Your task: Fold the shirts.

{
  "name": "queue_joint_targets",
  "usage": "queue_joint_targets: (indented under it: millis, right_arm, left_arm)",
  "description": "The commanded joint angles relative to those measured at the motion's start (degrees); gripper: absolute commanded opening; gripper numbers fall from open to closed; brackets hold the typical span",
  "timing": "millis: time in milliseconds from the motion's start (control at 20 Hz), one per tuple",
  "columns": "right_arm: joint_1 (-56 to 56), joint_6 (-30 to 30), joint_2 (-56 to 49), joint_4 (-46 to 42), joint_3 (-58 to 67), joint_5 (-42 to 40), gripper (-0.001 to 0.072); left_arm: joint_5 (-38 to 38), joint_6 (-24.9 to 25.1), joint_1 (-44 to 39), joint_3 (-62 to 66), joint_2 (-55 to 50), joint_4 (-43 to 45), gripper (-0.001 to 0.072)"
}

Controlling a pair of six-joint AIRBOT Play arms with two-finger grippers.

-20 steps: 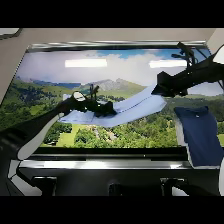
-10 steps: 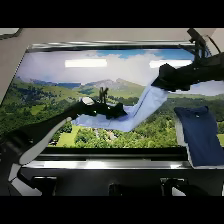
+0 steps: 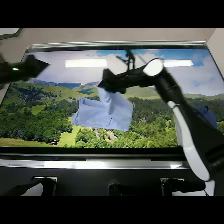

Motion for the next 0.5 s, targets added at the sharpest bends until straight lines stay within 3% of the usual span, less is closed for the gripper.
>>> queue_joint_targets:
  millis: [0,250,300,350,450]
  right_arm:
    - [6.1,-0.7,-9.4,9.3,0.0,-8.9,0.0047]
    - [10.5,-0.5,-17.6,13.0,0.0,-12.6,0.0068]
    - [11.1,-0.5,-18.3,13.7,0.0,-14.0,0.0334]
    - [11.2,-1.3,-18.6,14.2,0.0,-15.2,0.0711]
    - [9.9,-3.0,-17.1,13.4,0.0,-13.4,0.0683]
  left_arm:
    - [-5.6,1.7,9.7,0.0,9.6,1.9,0.0036]
    - [-8.5,2.1,10.5,-0.3,15.6,3.8,0.0036]
    - [-8.6,2.1,10.5,-0.3,15.8,3.8,0.0036]
    - [-8.6,2.2,10.5,-0.3,15.8,3.8,0.0036]
    - [-8.6,2.2,10.5,-0.3,15.8,4.7,0.0036]
